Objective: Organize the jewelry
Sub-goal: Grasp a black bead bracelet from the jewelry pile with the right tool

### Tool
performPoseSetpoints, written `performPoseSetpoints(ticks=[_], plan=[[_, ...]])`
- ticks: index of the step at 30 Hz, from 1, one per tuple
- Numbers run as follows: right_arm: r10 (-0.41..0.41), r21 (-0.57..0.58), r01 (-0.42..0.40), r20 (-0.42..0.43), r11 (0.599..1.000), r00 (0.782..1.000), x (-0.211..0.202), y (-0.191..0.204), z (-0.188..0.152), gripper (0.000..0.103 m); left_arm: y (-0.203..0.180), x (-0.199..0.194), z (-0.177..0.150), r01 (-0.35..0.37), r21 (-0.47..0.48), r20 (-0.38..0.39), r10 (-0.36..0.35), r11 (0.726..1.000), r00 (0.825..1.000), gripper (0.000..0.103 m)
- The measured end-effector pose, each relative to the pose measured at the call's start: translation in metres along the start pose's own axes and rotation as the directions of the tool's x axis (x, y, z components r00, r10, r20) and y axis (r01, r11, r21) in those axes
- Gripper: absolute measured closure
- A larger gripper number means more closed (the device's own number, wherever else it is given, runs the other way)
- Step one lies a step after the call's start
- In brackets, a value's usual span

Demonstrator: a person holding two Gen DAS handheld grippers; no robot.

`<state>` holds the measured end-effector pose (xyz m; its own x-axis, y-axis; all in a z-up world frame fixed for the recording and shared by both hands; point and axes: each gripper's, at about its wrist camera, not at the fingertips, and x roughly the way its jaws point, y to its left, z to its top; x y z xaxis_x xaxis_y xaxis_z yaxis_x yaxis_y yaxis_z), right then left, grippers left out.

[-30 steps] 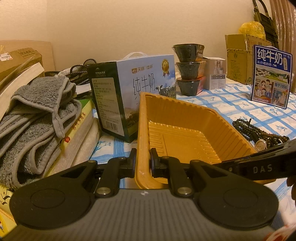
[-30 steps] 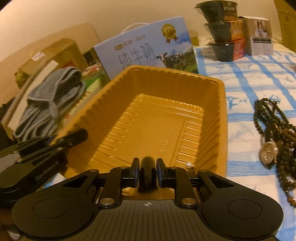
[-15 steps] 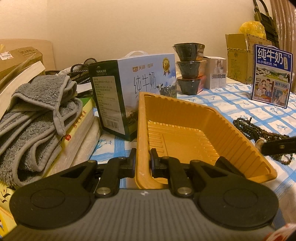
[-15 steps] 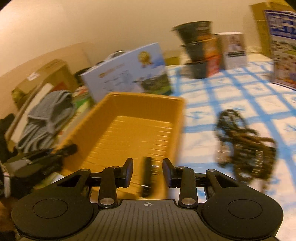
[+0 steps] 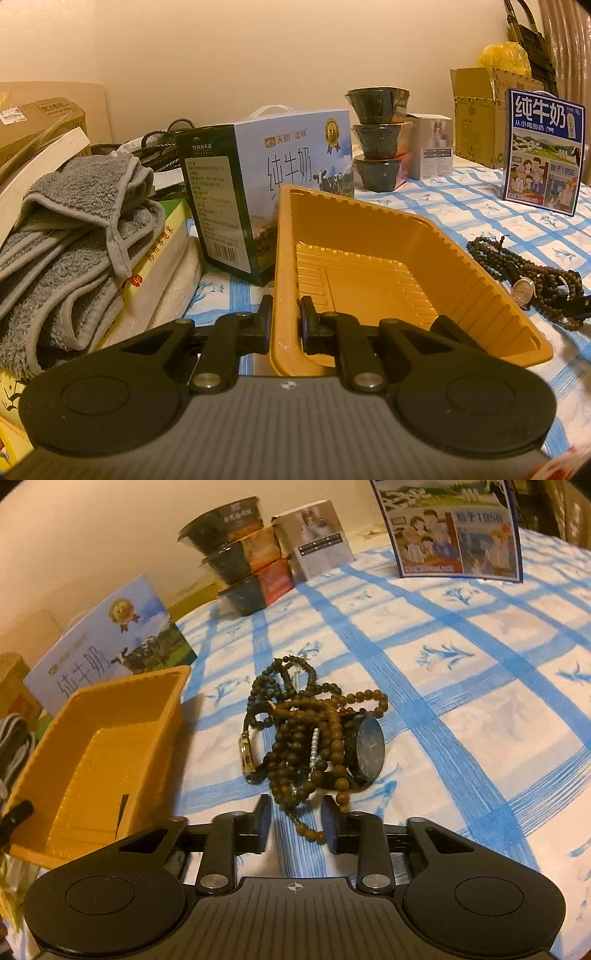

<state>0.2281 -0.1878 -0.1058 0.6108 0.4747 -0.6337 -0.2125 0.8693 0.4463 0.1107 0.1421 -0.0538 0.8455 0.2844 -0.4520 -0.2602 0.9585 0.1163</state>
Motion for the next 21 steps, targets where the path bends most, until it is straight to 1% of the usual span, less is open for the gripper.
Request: performPoseSetpoints(ticks=[6, 9, 10, 15, 21], plan=[[-0.006, 0.032, 0.005, 0.038, 0.999, 0.999, 0.0, -0.002, 0.002, 0.085, 0.0, 0.001, 0.0, 0.0, 0.003, 0.0, 0.0, 1.0, 1.0, 0.09], [-0.009, 0.033, 0.007, 0.046, 0.999, 0.999, 0.001, -0.002, 0.004, 0.094, 0.0, 0.001, 0.001, 0.0, 0.002, 0.001, 0.0, 1.0, 1.0, 0.09], [-0.01, 0.03, 0.009, 0.05, 1.0, 0.999, 0.0, -0.002, 0.004, 0.095, 0.0, 0.001, 0.001, 0.0, 0.002, 0.001, 0.0, 1.0, 1.0, 0.09], [0.002, 0.019, -0.004, 0.069, 1.0, 0.998, -0.008, 0.0, 0.004, 0.096, 0.0, 0.001, 0.001, 0.0, 0.003, 0.0, 0.0, 1.0, 1.0, 0.09], [0.065, -0.013, -0.064, 0.112, 0.998, 0.992, -0.03, 0.012, 0.013, 0.097, 0.0, 0.001, 0.001, 0.0, 0.003, 0.001, 0.0, 1.0, 1.0, 0.09]])
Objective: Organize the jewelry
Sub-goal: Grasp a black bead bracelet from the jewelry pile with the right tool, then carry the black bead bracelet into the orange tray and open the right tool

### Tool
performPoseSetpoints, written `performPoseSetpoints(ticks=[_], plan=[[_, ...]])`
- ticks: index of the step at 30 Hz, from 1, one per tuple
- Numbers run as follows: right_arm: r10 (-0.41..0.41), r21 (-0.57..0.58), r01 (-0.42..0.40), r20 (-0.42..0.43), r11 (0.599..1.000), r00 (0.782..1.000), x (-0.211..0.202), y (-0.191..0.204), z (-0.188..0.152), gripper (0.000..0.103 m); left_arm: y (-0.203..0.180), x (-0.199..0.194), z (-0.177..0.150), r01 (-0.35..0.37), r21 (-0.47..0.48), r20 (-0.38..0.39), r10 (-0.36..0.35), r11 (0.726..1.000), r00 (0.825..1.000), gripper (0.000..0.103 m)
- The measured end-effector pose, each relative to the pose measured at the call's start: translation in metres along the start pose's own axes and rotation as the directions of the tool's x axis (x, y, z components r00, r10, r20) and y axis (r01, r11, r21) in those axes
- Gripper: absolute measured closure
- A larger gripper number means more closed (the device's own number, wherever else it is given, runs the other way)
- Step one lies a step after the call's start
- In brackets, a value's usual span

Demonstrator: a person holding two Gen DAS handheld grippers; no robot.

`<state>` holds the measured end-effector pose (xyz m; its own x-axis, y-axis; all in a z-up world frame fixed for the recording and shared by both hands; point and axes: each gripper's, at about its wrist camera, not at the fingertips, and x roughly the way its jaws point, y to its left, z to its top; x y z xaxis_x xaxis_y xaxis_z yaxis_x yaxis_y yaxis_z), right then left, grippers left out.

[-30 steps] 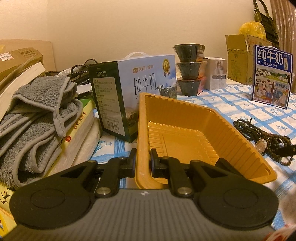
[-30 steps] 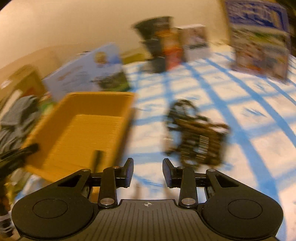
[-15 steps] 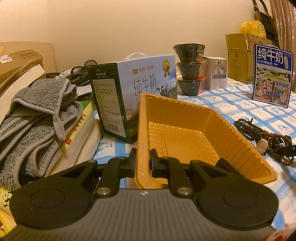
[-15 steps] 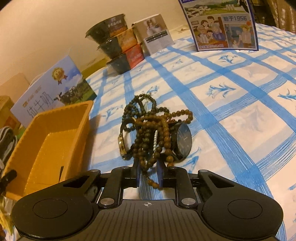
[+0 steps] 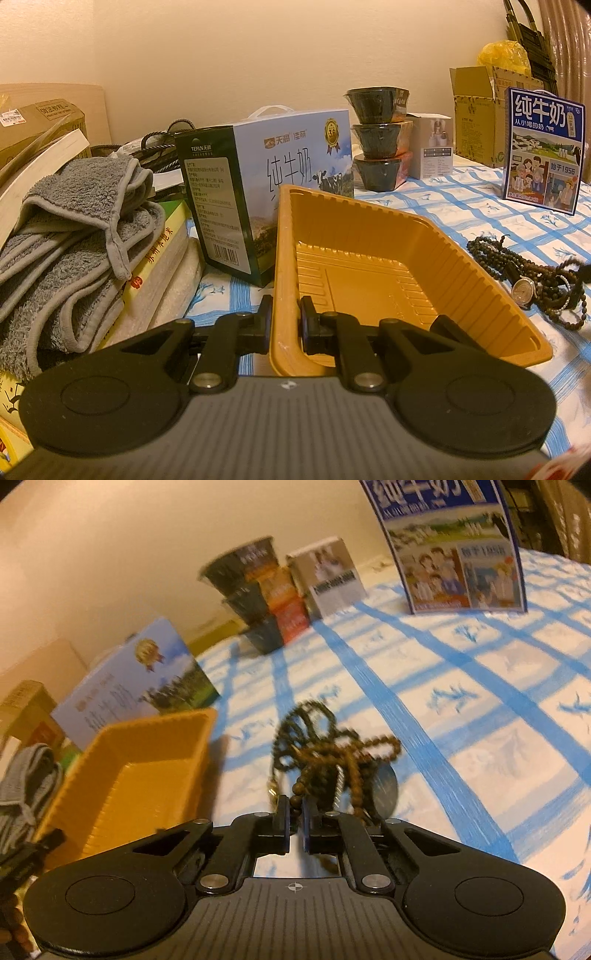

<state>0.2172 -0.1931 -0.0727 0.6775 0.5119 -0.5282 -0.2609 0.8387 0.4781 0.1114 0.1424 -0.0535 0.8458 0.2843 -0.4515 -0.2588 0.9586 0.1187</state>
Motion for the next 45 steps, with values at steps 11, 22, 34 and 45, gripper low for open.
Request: performPoseSetpoints(ticks=[11, 22, 34, 45], plan=[[0.156, -0.041, -0.154, 0.038, 0.987, 0.987, -0.025, 0.041, 0.021, 0.097, 0.0, 0.0, 0.0, 0.0, -0.001, 0.001, 0.0, 1.0, 1.0, 0.09], [0.338, -0.106, -0.349, -0.108, 0.931, 0.935, 0.008, 0.108, 0.003, 0.097, -0.001, -0.001, 0.001, 0.0, -0.004, 0.001, 0.0, 1.0, 1.0, 0.09], [0.355, -0.16, -0.392, -0.216, 0.906, 0.91, 0.053, 0.151, -0.028, 0.096, 0.0, -0.002, -0.002, 0.004, -0.012, -0.001, -0.004, 1.0, 1.0, 0.09], [0.326, -0.151, -0.349, -0.157, 0.925, 0.932, 0.027, 0.127, -0.018, 0.067, 0.001, -0.002, -0.003, 0.004, -0.016, -0.003, -0.004, 1.0, 1.0, 0.09]])
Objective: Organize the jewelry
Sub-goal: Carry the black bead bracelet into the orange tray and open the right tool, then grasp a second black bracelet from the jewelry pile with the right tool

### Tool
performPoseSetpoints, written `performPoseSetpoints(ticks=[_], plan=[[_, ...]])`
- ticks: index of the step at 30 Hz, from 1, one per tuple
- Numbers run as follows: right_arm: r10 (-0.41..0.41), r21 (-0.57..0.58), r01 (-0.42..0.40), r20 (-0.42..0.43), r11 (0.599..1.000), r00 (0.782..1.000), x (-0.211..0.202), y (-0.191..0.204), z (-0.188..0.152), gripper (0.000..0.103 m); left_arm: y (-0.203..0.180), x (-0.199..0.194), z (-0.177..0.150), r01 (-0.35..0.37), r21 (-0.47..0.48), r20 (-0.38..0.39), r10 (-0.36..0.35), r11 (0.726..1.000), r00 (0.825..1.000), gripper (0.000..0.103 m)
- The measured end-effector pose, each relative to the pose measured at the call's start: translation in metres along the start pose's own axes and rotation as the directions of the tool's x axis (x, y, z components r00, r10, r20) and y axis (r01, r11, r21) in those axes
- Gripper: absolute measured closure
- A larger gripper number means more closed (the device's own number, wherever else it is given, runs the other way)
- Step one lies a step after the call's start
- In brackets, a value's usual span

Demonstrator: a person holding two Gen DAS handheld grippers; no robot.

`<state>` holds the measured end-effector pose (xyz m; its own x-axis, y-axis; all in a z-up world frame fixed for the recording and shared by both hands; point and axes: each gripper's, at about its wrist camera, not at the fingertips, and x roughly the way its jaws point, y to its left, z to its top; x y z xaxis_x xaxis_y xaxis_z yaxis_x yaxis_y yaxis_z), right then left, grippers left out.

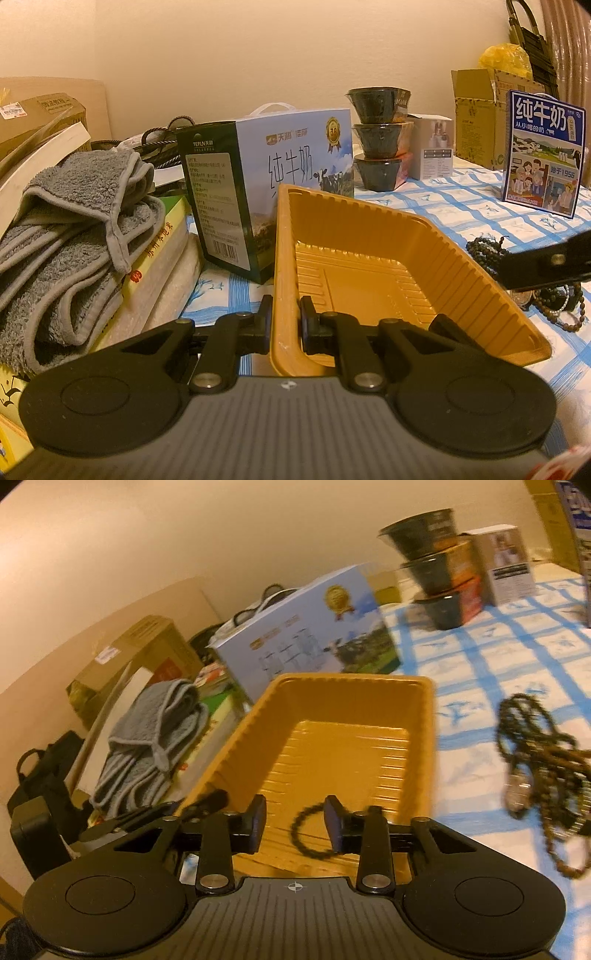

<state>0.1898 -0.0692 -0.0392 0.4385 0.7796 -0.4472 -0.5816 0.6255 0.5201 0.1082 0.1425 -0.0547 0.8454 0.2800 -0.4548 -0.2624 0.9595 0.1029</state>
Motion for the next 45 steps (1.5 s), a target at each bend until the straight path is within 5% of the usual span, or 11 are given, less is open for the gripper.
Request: performPoseSetpoints(ticks=[6, 17, 39, 45], plan=[[-0.144, 0.034, 0.144, 0.016, 0.989, 0.989, -0.035, -0.037, -0.006, 0.066, 0.0, 0.0, 0.0, -0.001, -0.001, 0.0, 0.001, 1.0, 1.0, 0.09], [-0.401, 0.101, 0.399, 0.002, 0.912, 0.916, -0.078, -0.104, -0.021, 0.066, 0.002, 0.001, 0.0, -0.003, -0.004, -0.003, 0.003, 1.0, 1.0, 0.09], [-0.373, -0.125, 0.369, -0.003, 0.921, 0.928, -0.008, -0.1, -0.002, 0.066, 0.003, 0.002, 0.0, -0.001, 0.001, -0.003, 0.001, 1.0, 1.0, 0.09], [-0.378, -0.164, 0.37, -0.02, 0.915, 0.926, 0.016, -0.105, 0.005, 0.076, 0.003, 0.003, 0.001, -0.001, 0.004, -0.003, 0.001, 1.0, 1.0, 0.09]])
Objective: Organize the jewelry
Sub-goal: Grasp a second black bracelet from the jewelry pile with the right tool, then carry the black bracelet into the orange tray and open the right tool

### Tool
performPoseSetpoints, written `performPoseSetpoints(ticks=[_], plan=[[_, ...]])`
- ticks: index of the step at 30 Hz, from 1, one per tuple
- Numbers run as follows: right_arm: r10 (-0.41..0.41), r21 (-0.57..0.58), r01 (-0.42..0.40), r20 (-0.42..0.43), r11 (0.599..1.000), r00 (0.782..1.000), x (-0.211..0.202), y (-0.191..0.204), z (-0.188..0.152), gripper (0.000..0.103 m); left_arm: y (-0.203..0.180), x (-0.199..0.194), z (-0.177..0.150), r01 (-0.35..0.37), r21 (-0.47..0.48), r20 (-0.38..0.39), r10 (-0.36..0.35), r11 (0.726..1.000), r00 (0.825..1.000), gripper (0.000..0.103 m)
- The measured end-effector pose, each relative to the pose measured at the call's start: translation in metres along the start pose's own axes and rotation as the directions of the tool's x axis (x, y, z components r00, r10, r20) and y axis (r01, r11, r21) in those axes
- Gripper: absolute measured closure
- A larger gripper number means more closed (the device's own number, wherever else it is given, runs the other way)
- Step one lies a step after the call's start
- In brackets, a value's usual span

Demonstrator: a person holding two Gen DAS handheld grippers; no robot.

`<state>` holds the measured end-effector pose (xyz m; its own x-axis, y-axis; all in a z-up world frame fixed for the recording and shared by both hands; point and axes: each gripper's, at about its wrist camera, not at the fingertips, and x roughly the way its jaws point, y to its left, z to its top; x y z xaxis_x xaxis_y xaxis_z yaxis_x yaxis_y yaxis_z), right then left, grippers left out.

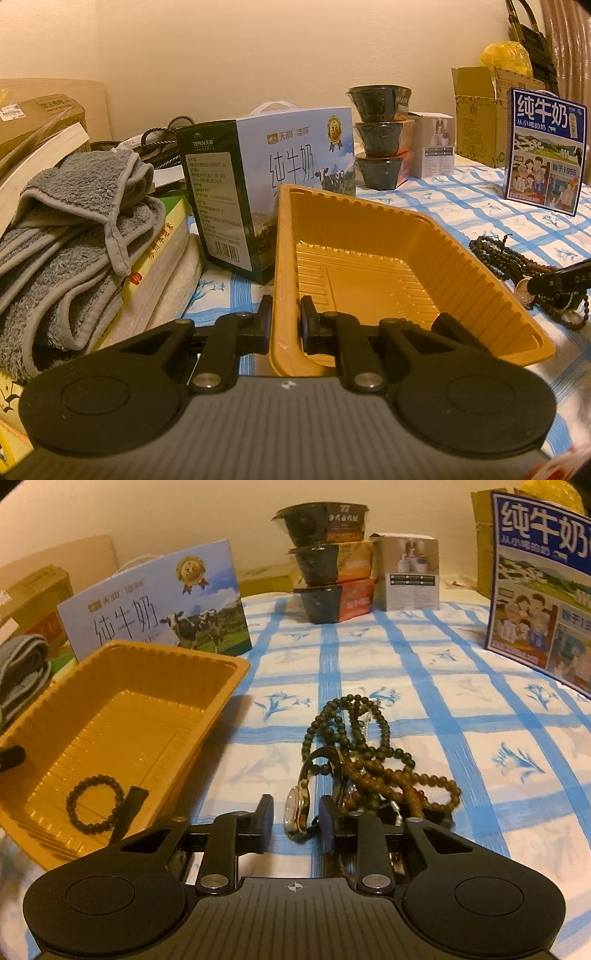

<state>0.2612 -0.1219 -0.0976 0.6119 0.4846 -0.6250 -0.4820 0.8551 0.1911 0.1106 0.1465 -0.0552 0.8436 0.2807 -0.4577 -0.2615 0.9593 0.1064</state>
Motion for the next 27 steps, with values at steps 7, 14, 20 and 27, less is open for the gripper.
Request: performPoseSetpoints(ticks=[7, 14, 20, 27], plan=[[-0.003, -0.011, 0.003, -0.019, 1.0, 1.0, 0.015, 0.0, 0.002, 0.084, 0.0, 0.001, 0.0, 0.0, 0.001, 0.0, 0.0, 1.0, 1.0, 0.09], [0.011, -0.011, -0.011, -0.017, 1.0, 1.0, 0.01, 0.002, 0.004, 0.094, 0.001, 0.002, 0.001, 0.001, -0.001, -0.001, -0.001, 1.0, 1.0, 0.09], [0.084, 0.003, -0.084, 0.062, 0.996, 0.995, -0.021, 0.018, 0.013, 0.094, 0.001, 0.003, 0.0, 0.001, -0.001, 0.0, -0.001, 1.0, 1.0, 0.09], [0.253, -0.009, -0.254, 0.114, 0.967, 0.961, -0.051, 0.057, 0.028, 0.094, 0.002, 0.004, 0.0, 0.002, -0.004, -0.002, -0.002, 1.0, 1.0, 0.09]])
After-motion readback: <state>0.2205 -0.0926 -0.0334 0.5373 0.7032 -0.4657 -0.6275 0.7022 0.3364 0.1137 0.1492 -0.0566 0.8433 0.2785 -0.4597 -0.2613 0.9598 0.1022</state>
